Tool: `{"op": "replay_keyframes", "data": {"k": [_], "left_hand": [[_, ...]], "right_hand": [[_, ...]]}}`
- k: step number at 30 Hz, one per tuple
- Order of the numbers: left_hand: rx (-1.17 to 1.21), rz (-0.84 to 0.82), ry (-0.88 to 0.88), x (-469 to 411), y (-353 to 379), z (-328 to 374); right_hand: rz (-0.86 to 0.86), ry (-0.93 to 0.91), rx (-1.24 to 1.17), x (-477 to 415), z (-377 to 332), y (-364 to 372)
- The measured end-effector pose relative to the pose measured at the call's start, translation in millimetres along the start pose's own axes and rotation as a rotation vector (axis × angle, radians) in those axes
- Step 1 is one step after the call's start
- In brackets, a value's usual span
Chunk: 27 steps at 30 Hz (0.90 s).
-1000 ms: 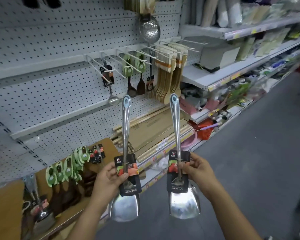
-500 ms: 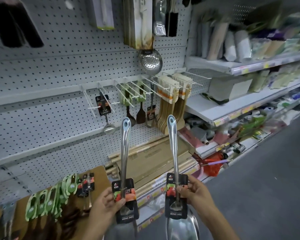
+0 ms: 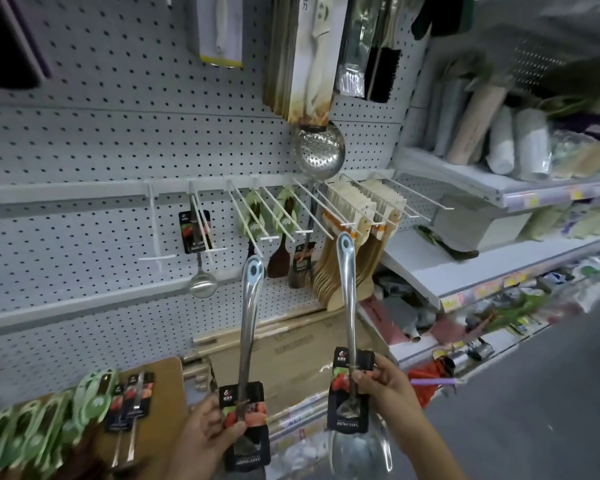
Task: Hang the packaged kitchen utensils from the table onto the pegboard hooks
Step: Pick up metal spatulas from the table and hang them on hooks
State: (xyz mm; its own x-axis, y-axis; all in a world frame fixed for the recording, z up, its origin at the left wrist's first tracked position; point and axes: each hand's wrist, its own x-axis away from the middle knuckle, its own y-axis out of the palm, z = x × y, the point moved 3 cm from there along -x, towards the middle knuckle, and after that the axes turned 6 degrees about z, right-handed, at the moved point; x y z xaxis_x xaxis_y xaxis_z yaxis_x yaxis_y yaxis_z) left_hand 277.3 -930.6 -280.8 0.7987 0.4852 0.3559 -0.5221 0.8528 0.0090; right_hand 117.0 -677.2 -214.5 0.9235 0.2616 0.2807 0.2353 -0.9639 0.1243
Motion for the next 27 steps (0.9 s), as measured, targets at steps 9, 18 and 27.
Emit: {"op": "replay_keyframes", "data": {"k": [9,18,27], "left_hand": [[-0.012,0.06,0.013,-26,71,6],[0.022,0.212,0.082,-30,154,22],[0.099,0.207,0.021,-32,166,20]], "right_hand": [[-0.029,0.034,0.041,-86,1,-55],[-0.239,0.104,0.019,-150,4,-94],[-0.339,0.036,0.121,-168,23,-94]]}}
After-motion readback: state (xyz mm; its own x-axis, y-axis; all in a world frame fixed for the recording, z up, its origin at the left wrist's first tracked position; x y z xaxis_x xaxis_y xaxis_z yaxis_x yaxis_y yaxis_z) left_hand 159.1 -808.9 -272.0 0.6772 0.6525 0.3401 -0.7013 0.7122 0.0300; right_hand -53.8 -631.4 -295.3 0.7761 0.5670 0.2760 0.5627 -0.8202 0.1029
